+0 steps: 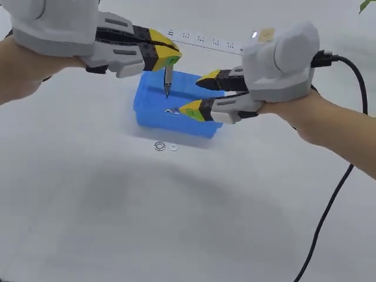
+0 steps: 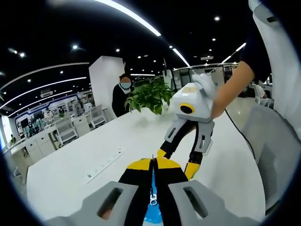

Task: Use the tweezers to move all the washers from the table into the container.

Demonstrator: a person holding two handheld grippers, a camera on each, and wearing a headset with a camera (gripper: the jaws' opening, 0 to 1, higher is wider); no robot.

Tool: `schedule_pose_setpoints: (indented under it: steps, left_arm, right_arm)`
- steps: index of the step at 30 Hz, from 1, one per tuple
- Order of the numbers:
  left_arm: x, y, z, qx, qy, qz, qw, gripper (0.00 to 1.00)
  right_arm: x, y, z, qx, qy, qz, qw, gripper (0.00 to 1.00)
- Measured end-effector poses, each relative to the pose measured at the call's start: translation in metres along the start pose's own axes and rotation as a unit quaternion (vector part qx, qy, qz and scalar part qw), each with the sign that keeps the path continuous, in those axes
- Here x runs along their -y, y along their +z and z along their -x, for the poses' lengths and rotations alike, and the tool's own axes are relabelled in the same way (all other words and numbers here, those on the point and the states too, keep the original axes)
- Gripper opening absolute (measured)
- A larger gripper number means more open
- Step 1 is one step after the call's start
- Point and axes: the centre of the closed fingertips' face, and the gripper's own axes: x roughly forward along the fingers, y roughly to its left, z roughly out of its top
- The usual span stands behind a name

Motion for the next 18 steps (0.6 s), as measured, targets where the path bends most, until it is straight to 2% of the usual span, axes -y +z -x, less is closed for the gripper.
schedule_pose_setpoints:
  steps: [3, 5, 8, 10, 11, 12, 18]
  left_arm:
    - [0.002, 0.002, 0.007, 0.001, 0.005, -0.001, 1.0, 0.04]
    - [0.002, 0.003, 0.011, 0.004, 0.009, 0.001, 1.0, 0.04]
    - [0.004, 0.014, 0.018, 0.03, 0.02, 0.025, 0.999, 0.04]
    - [0.007, 0.016, 0.022, 0.032, 0.023, 0.027, 0.9988, 0.04]
    - [0.01, 0.016, 0.023, 0.033, 0.023, 0.028, 0.9988, 0.04]
    - [0.005, 0.014, 0.02, 0.035, 0.022, 0.029, 0.9987, 0.04]
    - [0.023, 0.004, 0.024, 0.033, 0.016, 0.026, 0.999, 0.04]
  right_arm:
    - [-0.005, -0.007, 0.009, -0.001, -0.009, 0.001, 1.0, 0.47]
    - [-0.01, -0.014, 0.013, -0.008, -0.011, 0.0, 0.9999, 0.54]
    - [-0.016, -0.02, 0.019, -0.009, -0.017, 0.002, 0.9998, 0.63]
    - [-0.021, -0.024, 0.023, -0.008, -0.019, -0.002, 0.9998, 0.66]
    - [-0.023, -0.025, 0.024, -0.008, -0.02, -0.004, 0.9998, 0.67]
    - [-0.026, -0.027, 0.026, -0.007, -0.021, -0.007, 0.9997, 0.68]
    - [-0.037, -0.039, 0.037, -0.003, -0.029, -0.022, 0.9993, 0.75]
